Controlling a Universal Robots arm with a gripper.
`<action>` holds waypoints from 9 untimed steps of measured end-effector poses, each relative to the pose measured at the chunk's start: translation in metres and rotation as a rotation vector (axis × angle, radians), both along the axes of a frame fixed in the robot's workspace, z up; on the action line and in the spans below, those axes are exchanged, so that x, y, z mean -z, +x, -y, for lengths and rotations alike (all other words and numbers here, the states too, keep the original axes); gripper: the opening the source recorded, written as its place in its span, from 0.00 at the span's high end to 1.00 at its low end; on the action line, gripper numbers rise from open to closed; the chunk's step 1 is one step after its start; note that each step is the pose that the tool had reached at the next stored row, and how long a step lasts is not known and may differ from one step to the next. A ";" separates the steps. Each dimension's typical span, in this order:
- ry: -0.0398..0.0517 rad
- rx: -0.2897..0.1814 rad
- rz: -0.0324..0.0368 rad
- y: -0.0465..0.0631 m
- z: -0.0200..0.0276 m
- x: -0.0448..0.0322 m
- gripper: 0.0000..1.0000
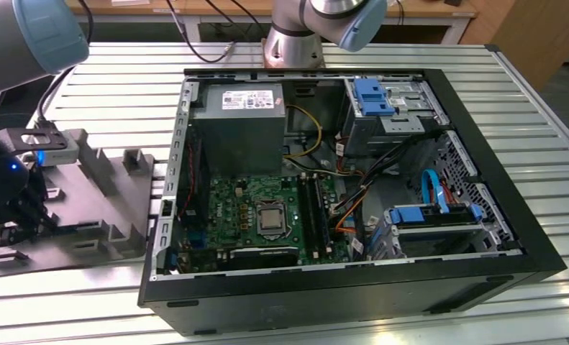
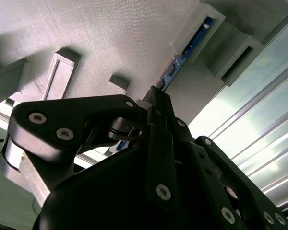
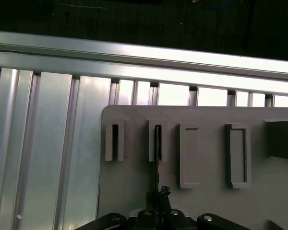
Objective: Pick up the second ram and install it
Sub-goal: 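Pick up the second ram and move it above second insertion slot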
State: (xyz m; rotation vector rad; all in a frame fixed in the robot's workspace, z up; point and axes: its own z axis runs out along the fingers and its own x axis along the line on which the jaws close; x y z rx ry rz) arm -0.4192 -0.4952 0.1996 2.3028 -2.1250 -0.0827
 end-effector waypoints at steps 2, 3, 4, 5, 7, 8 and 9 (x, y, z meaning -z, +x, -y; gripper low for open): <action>0.0000 0.000 0.0000 0.000 0.0001 0.0000 0.87; 0.0000 0.000 0.0000 0.000 0.0001 0.0000 0.87; 0.0000 0.003 0.0000 0.000 0.0001 0.0000 0.87; -0.0001 0.015 0.0000 0.000 0.0001 0.0002 0.87; -0.0003 0.046 -0.0001 0.000 0.0001 0.0005 0.87; -0.0004 0.061 -0.0001 0.000 0.0001 0.0007 0.87; -0.0005 0.075 -0.0002 0.000 0.0001 0.0008 0.87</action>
